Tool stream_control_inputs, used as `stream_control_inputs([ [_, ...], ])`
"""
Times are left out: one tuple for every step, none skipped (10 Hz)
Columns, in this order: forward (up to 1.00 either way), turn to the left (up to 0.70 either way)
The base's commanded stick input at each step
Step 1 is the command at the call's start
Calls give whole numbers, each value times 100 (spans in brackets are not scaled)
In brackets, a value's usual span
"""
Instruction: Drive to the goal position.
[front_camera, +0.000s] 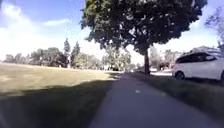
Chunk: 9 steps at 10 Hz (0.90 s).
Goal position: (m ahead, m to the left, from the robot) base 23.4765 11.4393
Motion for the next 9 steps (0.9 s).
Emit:
stream_control_inputs([
  [100, -1],
  [100, -1],
  [100, -1],
  [100, -1],
  [100, -1],
  [100, -1],
  [100, -29],
  [100, -12],
  [100, -1],
])
